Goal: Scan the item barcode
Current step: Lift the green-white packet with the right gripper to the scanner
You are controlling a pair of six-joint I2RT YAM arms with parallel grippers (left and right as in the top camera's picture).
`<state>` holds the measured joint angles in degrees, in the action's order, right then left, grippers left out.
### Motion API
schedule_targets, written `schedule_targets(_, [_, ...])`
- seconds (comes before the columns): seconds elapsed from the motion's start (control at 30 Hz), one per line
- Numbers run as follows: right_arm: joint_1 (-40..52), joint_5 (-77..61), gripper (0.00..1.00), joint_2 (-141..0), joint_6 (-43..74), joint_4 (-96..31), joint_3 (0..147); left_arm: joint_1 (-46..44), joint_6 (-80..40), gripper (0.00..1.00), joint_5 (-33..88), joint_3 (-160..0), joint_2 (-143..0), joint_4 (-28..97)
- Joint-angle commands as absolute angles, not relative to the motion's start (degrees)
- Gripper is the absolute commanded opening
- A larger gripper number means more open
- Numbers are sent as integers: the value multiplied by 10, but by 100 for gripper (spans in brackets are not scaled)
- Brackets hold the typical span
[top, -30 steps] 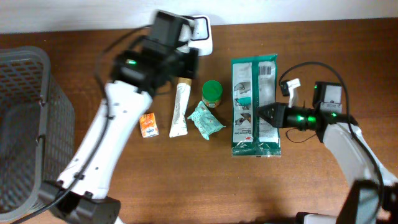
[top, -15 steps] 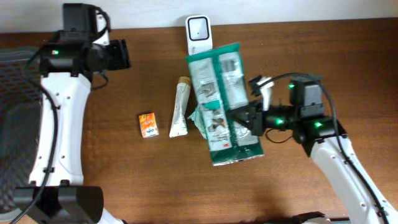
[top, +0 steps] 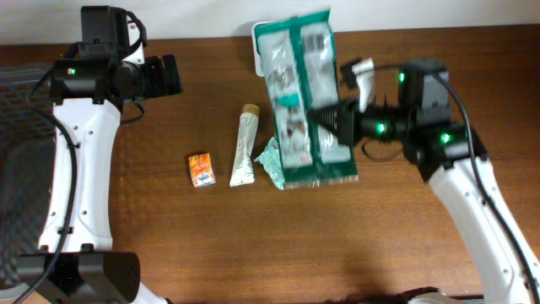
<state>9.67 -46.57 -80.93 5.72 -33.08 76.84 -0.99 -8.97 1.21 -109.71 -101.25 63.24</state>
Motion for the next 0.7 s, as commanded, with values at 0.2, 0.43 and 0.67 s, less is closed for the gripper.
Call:
schedule_targets(0.2, [204, 90, 4, -971, -73, -286, 923, -10, -86, 99, 10, -1098, -1013, 634])
schedule_targets(0.43, [256, 360, 4, -1105, -306, -74, 923, -10, -86, 99, 10, -1098, -1013, 634])
schedule_targets(0.67, [258, 397, 4, -1228, -566, 116, 923, -10, -86, 99, 10, -1098, -1013, 634])
